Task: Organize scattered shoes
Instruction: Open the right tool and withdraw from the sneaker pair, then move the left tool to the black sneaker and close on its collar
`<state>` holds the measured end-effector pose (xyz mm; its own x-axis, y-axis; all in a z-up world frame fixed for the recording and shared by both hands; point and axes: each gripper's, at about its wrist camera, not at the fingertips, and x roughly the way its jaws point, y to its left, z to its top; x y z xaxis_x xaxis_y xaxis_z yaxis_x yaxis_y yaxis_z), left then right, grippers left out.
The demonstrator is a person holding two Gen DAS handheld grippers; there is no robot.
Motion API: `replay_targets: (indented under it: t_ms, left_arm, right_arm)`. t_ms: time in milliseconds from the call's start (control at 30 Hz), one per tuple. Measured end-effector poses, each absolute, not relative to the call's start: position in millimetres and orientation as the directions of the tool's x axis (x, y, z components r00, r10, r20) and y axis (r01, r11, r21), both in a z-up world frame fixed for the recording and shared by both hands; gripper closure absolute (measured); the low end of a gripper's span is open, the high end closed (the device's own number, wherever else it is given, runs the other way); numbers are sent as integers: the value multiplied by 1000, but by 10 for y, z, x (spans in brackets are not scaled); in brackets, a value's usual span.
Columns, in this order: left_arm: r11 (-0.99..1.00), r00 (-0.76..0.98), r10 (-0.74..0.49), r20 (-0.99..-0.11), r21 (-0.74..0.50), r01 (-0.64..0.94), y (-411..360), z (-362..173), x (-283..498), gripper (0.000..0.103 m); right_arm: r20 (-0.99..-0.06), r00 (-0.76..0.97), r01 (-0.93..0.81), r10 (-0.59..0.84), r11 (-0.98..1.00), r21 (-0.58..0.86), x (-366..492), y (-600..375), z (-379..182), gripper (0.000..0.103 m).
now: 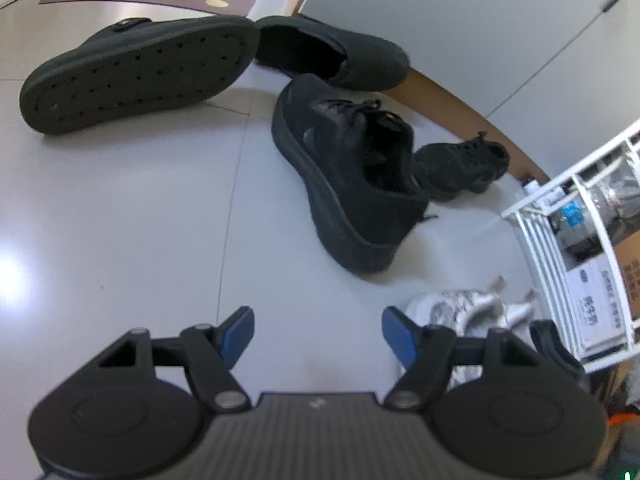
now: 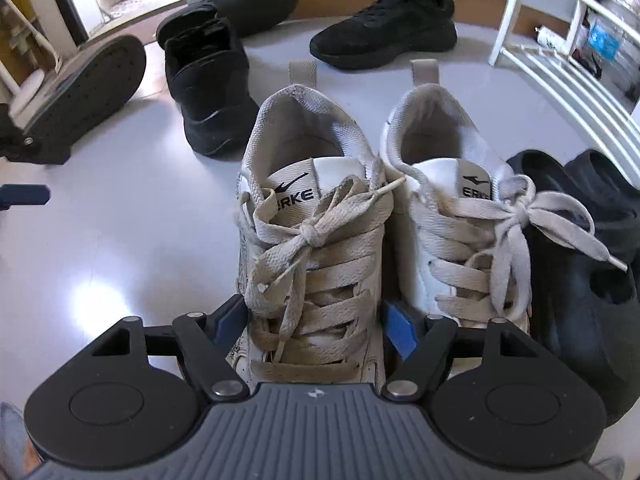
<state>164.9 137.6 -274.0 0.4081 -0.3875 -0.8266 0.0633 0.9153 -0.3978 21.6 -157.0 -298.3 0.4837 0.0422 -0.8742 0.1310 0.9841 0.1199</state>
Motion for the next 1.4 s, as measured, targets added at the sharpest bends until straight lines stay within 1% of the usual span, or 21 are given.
replay_targets:
  t_ms: [33, 100, 167, 300, 400, 500, 633, 767, 933, 1067, 1100, 1167, 1200, 1233, 1267, 1300, 1400]
  left_arm:
    - [921, 418, -374, -828, -384, 66, 1358, -2728, 1718, 30]
    - [932, 444, -346, -827, -357, 62, 1310, -2698, 1886, 30]
    - [931, 454, -347, -821, -362, 58, 1277, -2687, 2003, 30]
    - [932, 483, -335, -809, -359, 47, 1198, -2673, 2158, 30]
    - [938, 530, -315, -787, -342, 49, 1095, -2630, 2291, 30]
    - [936, 540, -322, -778, -346, 60, 976, -2603, 2407, 30]
    - [935, 526, -329, -784, -349, 64, 872, -2659, 2530, 30]
    - [948, 521, -285, -804, -316, 31, 806, -2795, 2597, 30]
    - [954, 507, -262, -821, -301, 6, 756, -2942, 2647, 30]
    - [959, 516, -231, -825, -282, -22, 764, -3000, 2726, 30]
    - [958, 517, -233, -823, -287, -24, 765, -3013, 2744, 31]
    - [953, 510, -260, -820, -304, -3, 745, -3057, 2786, 45]
    - [951, 504, -269, -821, -309, 5, 731, -3081, 2808, 53]
    - [947, 501, -286, -817, -322, 16, 723, -3101, 2825, 59]
    - [941, 499, -307, -810, -338, 31, 716, -3110, 2836, 72]
    - [939, 499, -316, -807, -341, 43, 704, -3107, 2840, 77]
    - [948, 505, -302, -809, -311, 69, 678, -3088, 2835, 79]
  right_arm:
    - [-874, 485, 99, 41, 990, 101, 204, -1533, -2949, 31]
    - [-873, 483, 74, 64, 991, 113, 186, -1531, -2907, 29]
    - [-876, 474, 57, 94, 989, 136, 172, -1556, -2882, 26]
    - [-873, 459, 18, 163, 981, 192, 132, -1667, -2851, 25]
    - [-864, 471, -9, 180, 980, 200, 96, -1752, -2811, 25]
    - [-851, 486, -20, 200, 976, 218, 85, -1838, -2768, 25]
    - [-847, 487, -11, 214, 971, 238, 72, -1907, -2772, 25]
    - [-843, 488, -3, 227, 966, 259, 59, -1976, -2776, 25]
    - [-829, 506, -18, 238, 964, 266, 38, -2012, -2728, 25]
    - [-835, 490, -11, 251, 959, 282, 34, -2024, -2769, 25]
    - [-836, 487, -12, 254, 959, 284, 30, -2020, -2774, 25]
    - [-836, 483, -26, 260, 959, 284, 8, -1992, -2778, 25]
    - [-836, 482, -29, 262, 958, 284, 5, -1987, -2779, 25]
    - [-836, 481, -32, 264, 958, 284, 3, -1982, -2779, 25]
    - [-837, 479, -33, 265, 958, 284, 1, -1981, -2784, 25]
    - [-837, 478, -34, 265, 958, 284, 0, -1980, -2790, 25]
    - [-843, 470, -31, 263, 959, 282, -4, -1978, -2819, 25]
